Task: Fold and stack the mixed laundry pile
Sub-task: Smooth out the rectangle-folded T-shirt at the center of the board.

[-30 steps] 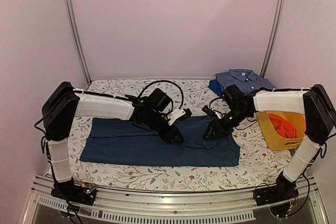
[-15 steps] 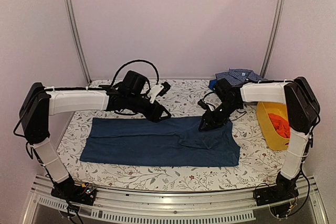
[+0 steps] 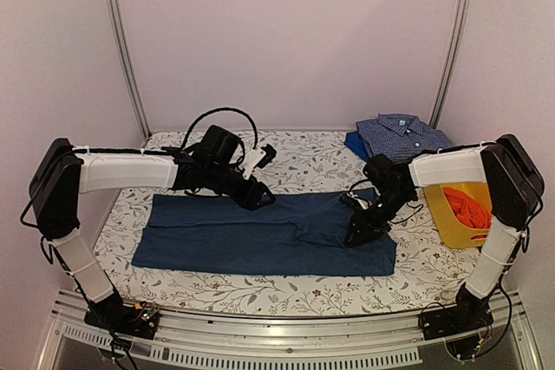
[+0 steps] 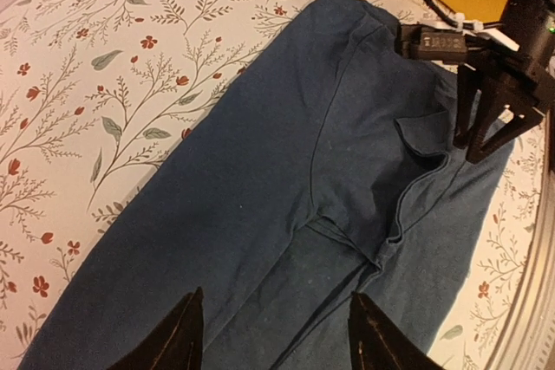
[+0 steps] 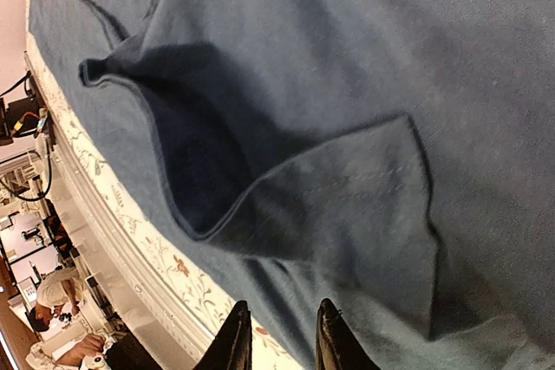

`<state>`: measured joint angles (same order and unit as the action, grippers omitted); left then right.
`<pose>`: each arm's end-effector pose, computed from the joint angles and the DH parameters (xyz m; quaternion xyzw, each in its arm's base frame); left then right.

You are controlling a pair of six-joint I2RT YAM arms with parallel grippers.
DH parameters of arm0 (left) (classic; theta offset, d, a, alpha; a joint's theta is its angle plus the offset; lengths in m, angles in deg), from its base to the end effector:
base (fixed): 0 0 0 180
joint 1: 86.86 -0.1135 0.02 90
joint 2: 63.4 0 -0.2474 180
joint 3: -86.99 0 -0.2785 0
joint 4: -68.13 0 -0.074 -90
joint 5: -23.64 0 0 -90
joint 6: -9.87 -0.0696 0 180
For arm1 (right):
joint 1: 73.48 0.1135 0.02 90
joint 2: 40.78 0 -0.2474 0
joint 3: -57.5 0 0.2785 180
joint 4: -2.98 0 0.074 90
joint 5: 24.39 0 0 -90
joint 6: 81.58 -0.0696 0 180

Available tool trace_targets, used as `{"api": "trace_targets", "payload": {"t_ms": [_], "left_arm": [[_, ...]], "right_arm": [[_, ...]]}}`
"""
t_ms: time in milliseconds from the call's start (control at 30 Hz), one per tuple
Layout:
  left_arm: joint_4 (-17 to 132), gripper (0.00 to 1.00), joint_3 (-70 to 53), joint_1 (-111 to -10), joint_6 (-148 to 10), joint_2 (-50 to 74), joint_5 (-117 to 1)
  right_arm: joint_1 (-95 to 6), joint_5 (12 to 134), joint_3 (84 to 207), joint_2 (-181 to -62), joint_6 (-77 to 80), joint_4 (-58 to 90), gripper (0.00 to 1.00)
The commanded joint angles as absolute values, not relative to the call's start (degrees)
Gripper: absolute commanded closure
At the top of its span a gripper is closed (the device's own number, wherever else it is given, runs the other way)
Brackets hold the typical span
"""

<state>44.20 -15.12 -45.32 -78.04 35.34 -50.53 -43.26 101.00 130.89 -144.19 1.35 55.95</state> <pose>0.3002 -0.2913 0.1596 0.3584 0.8428 -0.2595 0.3063 0.2687 0.2032 0.0851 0.2090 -0.9278 -0.3061 0.0418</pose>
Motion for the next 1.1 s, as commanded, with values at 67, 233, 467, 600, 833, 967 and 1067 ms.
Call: {"api": "trace_targets", "payload": {"t_ms": [67,233,467,600,833,967,1067], "left_arm": [[44.37,0.44,-16.66,-46.26,-79.1,32.8,-49.48],[47.41,0.44,-17.64,-45.54,-80.03,32.55,-46.61],[49.48,0.5,-11.1,-39.49,-79.73,40.9,-46.65],[46.11,0.61,-2.88,-37.38,-79.15,49.68,-49.96],[39.05,0.63,8.99,-31.79,-84.52,62.05,-53.48],[36.5,0.64,10.3,-27.68,-89.35,64.19,-55.54],[38.75,0.64,5.29,-25.1,-92.92,61.82,-55.58]], "right_arm": [[-42.69,107.98,126.64,-135.25,0.52,57.82,0.74],[-42.77,107.05,125.87,-131.22,-0.84,55.29,0.66],[-44.12,100.96,132.49,-140.02,-6.74,50.83,0.67],[-44.25,97.35,135.62,-144.19,-7.91,49.97,0.7],[-45.43,95.77,134.83,-147.25,-7.63,49.18,0.71],[-46.32,95.71,131.82,-144.96,-7.77,48.83,0.71],[-47.32,96.29,129.83,-143.79,-7.43,48.65,0.7]]}}
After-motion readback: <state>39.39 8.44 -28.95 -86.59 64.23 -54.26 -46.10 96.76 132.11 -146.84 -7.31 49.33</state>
